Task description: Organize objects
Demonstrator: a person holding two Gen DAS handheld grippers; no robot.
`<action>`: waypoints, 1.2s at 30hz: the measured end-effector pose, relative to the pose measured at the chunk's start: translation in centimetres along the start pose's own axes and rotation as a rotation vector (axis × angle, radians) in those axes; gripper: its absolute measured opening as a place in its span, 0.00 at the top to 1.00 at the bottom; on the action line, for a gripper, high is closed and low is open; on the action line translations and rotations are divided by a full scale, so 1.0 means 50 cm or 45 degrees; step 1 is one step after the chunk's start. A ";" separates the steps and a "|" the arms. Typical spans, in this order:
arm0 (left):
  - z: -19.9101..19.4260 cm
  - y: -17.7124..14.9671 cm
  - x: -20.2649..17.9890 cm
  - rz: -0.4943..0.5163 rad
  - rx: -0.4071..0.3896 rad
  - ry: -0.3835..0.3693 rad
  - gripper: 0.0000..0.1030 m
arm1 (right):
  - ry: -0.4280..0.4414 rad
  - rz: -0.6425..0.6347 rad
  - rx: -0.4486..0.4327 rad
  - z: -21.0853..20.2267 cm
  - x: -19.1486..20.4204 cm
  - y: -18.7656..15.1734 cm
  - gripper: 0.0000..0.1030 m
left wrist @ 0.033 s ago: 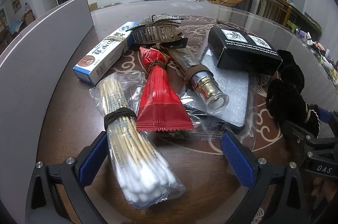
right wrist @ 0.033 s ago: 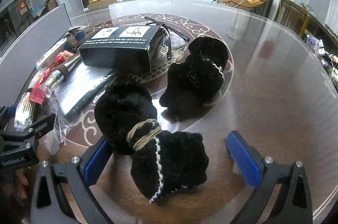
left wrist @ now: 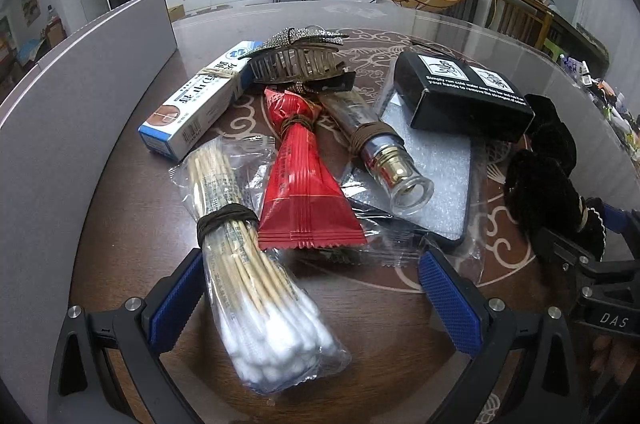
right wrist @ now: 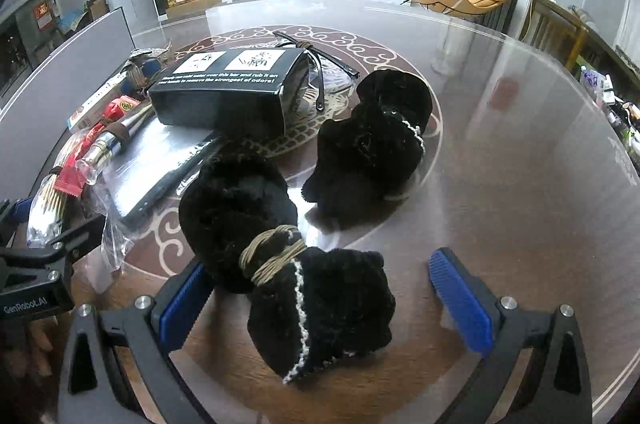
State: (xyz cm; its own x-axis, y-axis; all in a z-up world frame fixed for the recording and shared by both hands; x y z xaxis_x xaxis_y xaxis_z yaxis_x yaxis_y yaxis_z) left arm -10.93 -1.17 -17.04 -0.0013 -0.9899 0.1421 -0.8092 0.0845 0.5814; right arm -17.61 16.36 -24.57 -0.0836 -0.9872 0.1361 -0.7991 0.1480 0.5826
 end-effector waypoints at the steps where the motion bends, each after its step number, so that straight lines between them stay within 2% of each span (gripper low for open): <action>1: -0.004 -0.005 0.001 -0.006 0.000 0.006 0.00 | 0.000 0.000 0.000 0.000 -0.001 0.001 0.00; 36: -0.012 -0.012 0.003 -0.006 0.001 0.006 0.00 | 0.000 -0.003 -0.001 -0.005 0.009 -0.021 0.00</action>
Point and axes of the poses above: each gripper's, at about its wrist camera, not at the fingertips, and z roughly the way its jaws point, x to its left, y to its top, the point moved 2 cm from there along z, roughly the way its jaws point, and after that the axes turned 10 degrees about y, right-handed, at the moved point
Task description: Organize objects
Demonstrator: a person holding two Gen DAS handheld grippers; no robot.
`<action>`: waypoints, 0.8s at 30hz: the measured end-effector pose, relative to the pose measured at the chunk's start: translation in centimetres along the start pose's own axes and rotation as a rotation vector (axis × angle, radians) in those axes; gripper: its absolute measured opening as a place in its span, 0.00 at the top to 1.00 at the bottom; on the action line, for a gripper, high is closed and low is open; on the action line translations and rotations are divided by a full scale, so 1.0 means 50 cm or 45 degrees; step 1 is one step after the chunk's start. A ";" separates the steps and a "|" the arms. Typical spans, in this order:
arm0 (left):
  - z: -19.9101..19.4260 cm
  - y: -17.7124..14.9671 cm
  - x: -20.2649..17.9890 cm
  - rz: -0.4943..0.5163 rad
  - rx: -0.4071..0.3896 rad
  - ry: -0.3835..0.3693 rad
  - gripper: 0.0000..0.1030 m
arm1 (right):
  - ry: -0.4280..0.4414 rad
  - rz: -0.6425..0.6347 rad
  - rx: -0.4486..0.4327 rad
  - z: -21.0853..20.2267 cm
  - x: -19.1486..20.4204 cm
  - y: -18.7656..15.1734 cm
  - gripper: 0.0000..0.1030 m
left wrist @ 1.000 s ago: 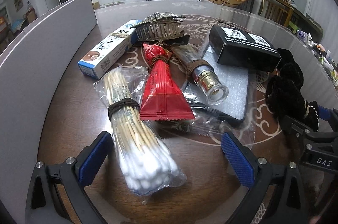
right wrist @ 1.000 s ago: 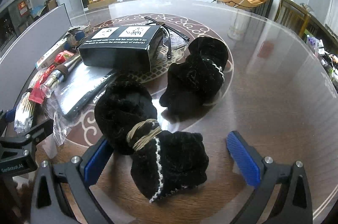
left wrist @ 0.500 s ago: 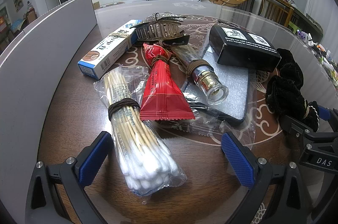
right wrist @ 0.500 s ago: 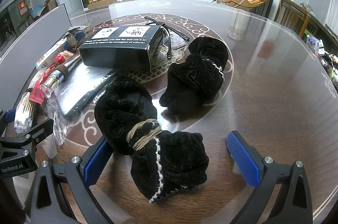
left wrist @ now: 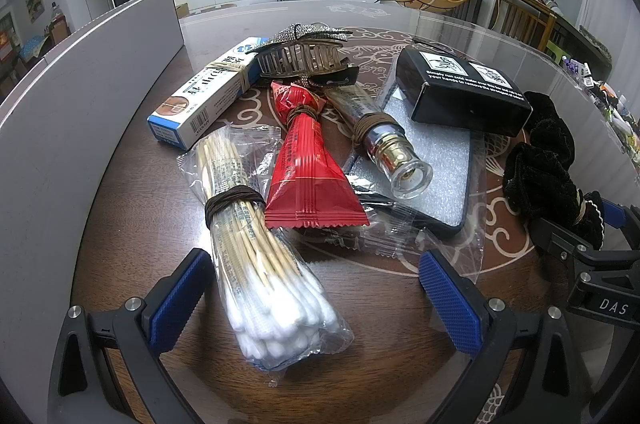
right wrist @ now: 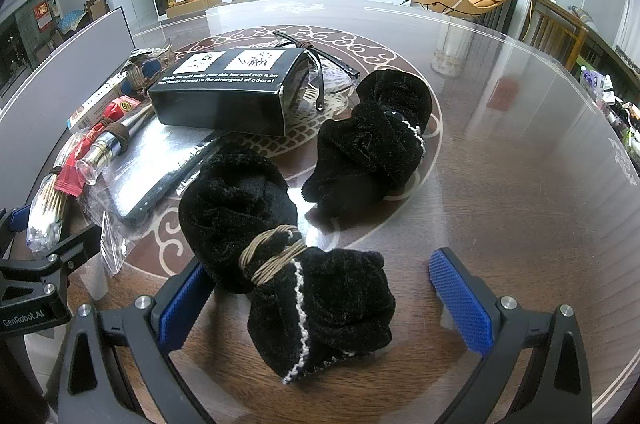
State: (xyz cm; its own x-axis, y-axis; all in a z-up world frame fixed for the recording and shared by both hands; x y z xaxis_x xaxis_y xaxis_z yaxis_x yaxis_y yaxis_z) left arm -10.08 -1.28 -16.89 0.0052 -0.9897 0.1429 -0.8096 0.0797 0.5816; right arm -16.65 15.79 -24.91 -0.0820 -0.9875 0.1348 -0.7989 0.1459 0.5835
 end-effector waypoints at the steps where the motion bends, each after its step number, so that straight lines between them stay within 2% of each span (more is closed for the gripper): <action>1: 0.000 0.000 0.000 0.000 0.000 0.000 0.00 | 0.000 0.000 0.000 0.000 -0.001 0.001 0.00; 24: 0.000 0.001 0.000 0.004 0.000 -0.002 0.00 | 0.000 0.000 0.000 0.000 -0.002 0.002 0.00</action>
Point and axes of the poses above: each gripper's, at about its wrist camera, not at the fingertips, and z roughly the way its jaws point, x to its left, y to its top, the point moved 2 cm from there along z, roughly the way its jaws point, and after that the axes turned 10 degrees about y, right-handed, at the moved point
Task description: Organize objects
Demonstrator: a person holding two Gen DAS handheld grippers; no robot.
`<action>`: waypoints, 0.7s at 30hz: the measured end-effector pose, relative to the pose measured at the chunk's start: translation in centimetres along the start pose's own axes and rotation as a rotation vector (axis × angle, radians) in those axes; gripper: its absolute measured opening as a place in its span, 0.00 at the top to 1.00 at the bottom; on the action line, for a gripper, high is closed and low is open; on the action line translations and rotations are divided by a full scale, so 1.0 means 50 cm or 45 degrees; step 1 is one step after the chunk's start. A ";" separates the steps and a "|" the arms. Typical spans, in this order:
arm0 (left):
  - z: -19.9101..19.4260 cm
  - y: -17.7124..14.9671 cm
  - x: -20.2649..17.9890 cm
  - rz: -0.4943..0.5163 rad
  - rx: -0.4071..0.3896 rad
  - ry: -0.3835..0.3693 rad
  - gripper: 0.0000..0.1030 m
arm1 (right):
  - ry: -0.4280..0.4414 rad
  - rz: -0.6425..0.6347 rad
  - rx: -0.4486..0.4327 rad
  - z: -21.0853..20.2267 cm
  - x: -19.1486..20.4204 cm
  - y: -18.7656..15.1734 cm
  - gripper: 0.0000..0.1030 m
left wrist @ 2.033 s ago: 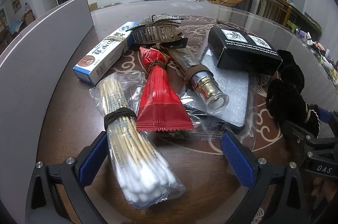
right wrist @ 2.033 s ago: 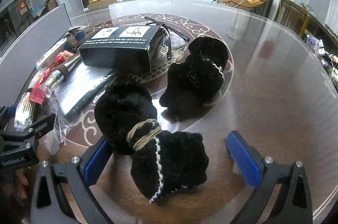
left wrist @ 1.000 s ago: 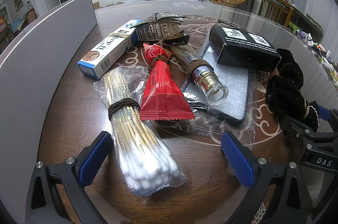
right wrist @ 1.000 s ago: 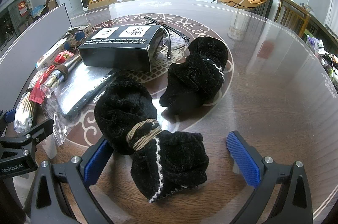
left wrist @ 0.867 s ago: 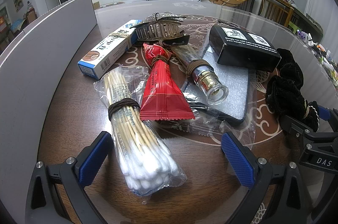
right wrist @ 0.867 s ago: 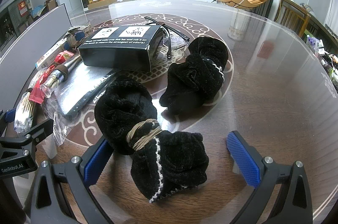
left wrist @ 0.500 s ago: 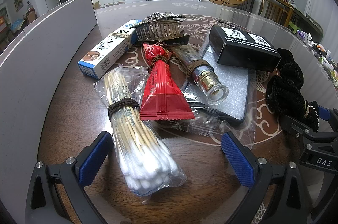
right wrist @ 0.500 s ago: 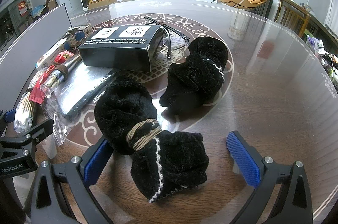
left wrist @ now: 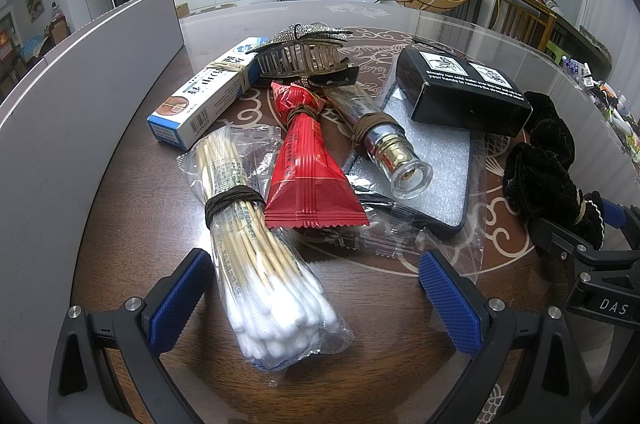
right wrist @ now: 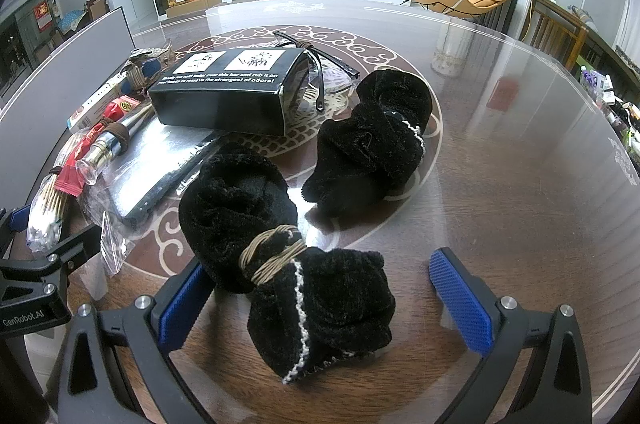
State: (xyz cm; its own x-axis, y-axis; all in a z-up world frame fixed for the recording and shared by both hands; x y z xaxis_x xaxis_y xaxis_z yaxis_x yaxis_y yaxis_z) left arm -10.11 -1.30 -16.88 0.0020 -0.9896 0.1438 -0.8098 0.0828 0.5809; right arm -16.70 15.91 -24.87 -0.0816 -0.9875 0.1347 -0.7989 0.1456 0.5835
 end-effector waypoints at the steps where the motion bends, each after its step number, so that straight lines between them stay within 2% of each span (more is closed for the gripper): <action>1: 0.000 0.000 0.000 0.000 0.000 0.000 0.00 | 0.000 0.000 0.000 0.000 0.002 -0.003 0.00; 21: 0.000 0.001 0.000 0.005 -0.002 -0.002 0.00 | 0.000 -0.002 0.000 -0.001 0.000 -0.002 0.00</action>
Point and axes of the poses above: each gripper's, at about its wrist camera, not at the fingertips, and z roughly the way its jaws point, x to its left, y to its top, the point moved 2 cm from there along z, roughly the way its jaws point, and after that the axes turned 10 degrees about y, right-handed, at the moved point
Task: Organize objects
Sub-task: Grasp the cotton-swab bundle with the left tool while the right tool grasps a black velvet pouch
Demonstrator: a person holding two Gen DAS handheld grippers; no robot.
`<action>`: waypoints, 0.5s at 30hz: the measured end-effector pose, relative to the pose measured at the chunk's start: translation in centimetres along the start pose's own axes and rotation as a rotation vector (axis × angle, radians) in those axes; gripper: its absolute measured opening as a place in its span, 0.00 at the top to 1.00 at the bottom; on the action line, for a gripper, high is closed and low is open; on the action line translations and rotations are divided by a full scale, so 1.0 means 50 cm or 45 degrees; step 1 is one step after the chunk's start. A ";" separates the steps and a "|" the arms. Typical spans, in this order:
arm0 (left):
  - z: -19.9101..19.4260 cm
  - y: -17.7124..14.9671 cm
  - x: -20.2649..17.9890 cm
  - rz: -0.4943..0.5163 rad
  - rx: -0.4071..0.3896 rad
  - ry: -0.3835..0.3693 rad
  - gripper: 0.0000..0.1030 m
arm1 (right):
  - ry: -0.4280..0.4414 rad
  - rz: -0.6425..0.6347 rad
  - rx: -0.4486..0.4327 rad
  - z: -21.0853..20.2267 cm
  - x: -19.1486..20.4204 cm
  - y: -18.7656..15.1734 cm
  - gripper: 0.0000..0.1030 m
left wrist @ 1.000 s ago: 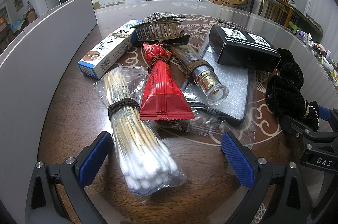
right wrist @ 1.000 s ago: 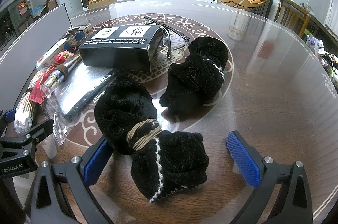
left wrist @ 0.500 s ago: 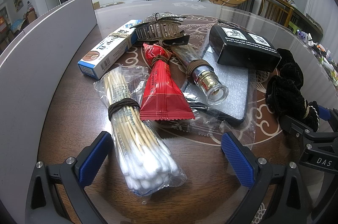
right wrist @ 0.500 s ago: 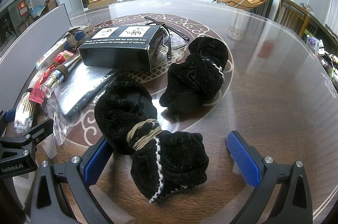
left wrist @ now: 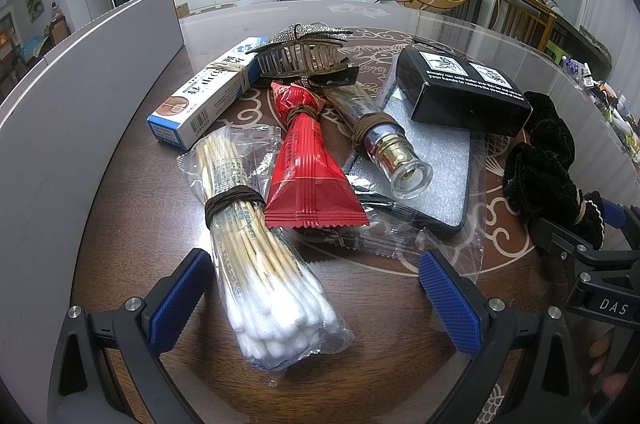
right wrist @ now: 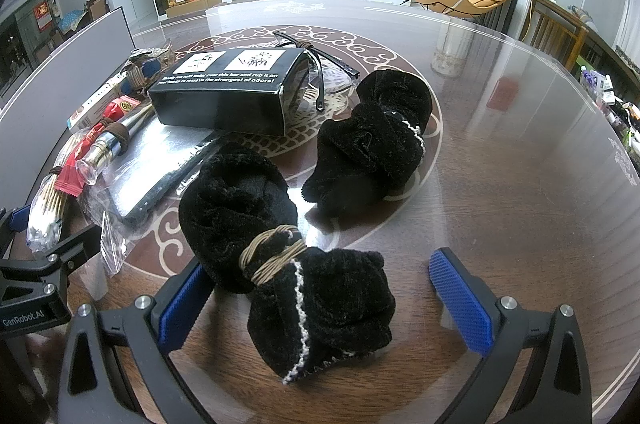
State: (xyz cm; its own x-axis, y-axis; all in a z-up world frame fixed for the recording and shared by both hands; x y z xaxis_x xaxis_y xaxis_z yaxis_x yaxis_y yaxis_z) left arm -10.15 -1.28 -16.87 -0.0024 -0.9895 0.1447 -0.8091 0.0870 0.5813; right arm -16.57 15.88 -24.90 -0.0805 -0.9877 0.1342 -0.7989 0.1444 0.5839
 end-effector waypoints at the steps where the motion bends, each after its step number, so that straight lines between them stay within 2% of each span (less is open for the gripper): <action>1: 0.001 0.001 0.000 -0.001 0.002 -0.004 0.00 | 0.000 0.000 0.000 -0.001 0.002 -0.003 0.00; 4: -0.001 -0.001 0.004 0.081 0.043 -0.052 0.00 | 0.000 0.000 0.000 0.000 -0.001 0.001 0.00; 7: -0.032 -0.045 0.033 0.165 0.107 -0.094 0.00 | 0.000 0.000 0.000 -0.001 0.002 -0.003 0.00; 8: -0.040 -0.058 0.046 0.153 0.130 -0.087 0.00 | 0.000 0.000 0.000 -0.001 0.003 -0.004 0.00; 10: -0.053 -0.063 0.071 0.109 0.178 -0.140 0.00 | 0.000 -0.001 0.000 -0.001 0.002 -0.003 0.00; 14: -0.071 0.020 0.107 -0.074 0.113 -0.304 0.00 | 0.001 -0.001 0.000 -0.001 0.002 -0.004 0.00; 15: -0.063 0.045 0.111 -0.103 0.111 -0.316 0.02 | 0.001 -0.001 0.000 -0.001 0.003 -0.005 0.00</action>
State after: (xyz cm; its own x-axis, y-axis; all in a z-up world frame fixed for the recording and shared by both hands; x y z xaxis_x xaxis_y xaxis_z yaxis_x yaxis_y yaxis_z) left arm -10.13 -6.19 -12.24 -0.0711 -0.9918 -0.1063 -0.8598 0.0070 0.5105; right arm -16.36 15.73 -24.96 -0.0798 -0.9877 0.1343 -0.7988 0.1439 0.5842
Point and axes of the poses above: each gripper's, at about its wrist camera, not at the fingertips, and z roughly the way its jaws point, x to its left, y to its top, the point moved 2 cm from there along z, roughly the way its jaws point, and after that the axes turned 10 degrees about y, right-handed, at the moved point
